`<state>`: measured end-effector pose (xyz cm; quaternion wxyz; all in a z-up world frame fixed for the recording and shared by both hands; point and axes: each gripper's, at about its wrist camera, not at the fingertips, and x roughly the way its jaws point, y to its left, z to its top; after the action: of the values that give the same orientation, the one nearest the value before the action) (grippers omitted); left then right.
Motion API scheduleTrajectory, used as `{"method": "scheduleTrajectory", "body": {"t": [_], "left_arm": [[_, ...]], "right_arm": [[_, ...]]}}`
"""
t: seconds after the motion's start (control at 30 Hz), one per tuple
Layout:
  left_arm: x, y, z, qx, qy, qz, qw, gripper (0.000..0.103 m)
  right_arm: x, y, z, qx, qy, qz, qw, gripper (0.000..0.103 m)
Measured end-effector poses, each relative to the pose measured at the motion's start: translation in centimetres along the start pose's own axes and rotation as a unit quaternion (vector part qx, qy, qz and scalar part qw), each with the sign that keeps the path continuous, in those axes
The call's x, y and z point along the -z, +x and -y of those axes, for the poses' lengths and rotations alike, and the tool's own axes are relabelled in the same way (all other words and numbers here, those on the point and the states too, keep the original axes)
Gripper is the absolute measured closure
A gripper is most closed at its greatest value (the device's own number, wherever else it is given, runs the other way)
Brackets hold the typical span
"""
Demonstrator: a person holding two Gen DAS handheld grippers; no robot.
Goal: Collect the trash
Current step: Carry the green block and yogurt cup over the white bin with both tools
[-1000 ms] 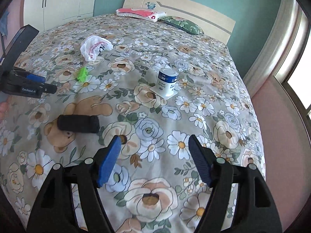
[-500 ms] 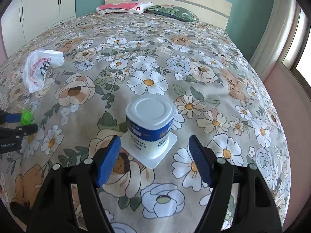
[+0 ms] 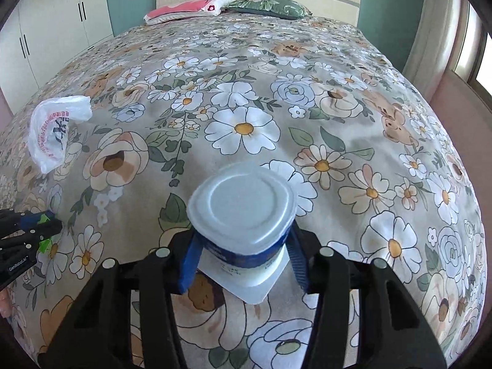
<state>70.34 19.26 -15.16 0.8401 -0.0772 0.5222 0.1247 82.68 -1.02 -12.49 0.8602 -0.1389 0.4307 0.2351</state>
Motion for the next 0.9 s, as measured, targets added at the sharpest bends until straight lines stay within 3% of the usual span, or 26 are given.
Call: {"method": "scheduleTrajectory", "body": {"t": [0.37,0.67,0.9], "left_arm": [[1.1,-4.6,0.0,-0.012,0.031,0.0,0.9994,0.08],[2.6,-16.0,-0.9,-0.022,0.066,0.056,0.996,0.08],[6.2,-25.9,-3.0,-0.028,0.082,0.101,0.9911,0.08]], "right_arm": [[-0.1,-7.0,-1.4,0.018,-0.019,0.022,0.999,0.052],[0.5,-18.1,-5.8,0.035,-0.083,0.05,0.995,0.052],[2.6,-28.3,-9.9,0.037,-0.116,0.075,0.99,0.052]]}}
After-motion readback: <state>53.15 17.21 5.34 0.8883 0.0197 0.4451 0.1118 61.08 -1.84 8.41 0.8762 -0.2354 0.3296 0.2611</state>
